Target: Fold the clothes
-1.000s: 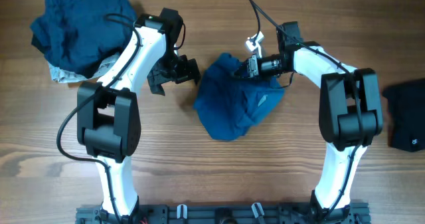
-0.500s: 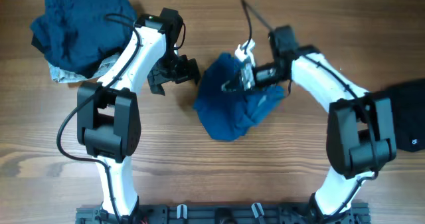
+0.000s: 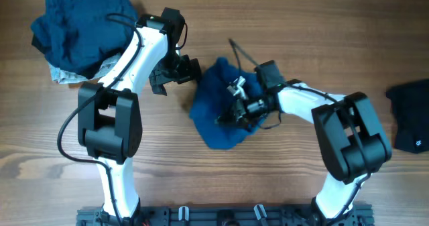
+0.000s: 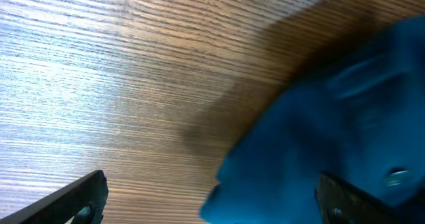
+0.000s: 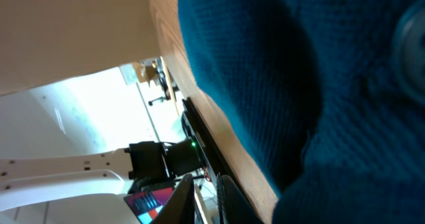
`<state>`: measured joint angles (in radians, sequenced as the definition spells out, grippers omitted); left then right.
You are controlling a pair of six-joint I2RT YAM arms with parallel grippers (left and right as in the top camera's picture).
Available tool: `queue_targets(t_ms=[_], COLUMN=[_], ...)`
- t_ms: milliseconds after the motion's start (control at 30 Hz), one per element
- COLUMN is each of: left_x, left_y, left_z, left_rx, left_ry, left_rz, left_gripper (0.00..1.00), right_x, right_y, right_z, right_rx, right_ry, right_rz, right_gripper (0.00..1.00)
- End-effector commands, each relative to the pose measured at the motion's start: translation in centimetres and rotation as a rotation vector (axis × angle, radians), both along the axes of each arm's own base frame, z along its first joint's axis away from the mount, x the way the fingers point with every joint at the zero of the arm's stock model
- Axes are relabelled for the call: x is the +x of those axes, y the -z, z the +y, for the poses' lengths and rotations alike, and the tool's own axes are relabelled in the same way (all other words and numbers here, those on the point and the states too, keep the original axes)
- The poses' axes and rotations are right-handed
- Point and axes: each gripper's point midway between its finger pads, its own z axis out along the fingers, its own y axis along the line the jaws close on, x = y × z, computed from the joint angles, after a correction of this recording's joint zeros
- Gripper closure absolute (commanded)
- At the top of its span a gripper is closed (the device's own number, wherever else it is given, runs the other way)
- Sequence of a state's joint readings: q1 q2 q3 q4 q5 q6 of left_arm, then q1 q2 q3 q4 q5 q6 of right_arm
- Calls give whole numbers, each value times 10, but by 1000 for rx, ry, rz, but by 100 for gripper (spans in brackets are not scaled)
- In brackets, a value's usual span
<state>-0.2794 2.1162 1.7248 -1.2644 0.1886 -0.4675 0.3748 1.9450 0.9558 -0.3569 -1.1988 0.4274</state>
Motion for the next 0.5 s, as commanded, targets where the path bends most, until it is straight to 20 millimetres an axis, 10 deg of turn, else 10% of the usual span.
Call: queue_targets(t_ms=[0,333,467], left_x=[-1,1,4], left_y=[1,1,1], left_z=[0,1,1], left_rx=[-3,0,-10], left_ry=[18,19,98], left_rz=[2,-8,-33], left_gripper=[0,0,1], right_x=[-18,4,24], right_y=[13,17,-19], right_z=[14,3,-18], right_rx=[-66,-258,-377], right_ry=[-24,51,108], right_rz=[67,-39,-195], right_gripper=[85,69,23])
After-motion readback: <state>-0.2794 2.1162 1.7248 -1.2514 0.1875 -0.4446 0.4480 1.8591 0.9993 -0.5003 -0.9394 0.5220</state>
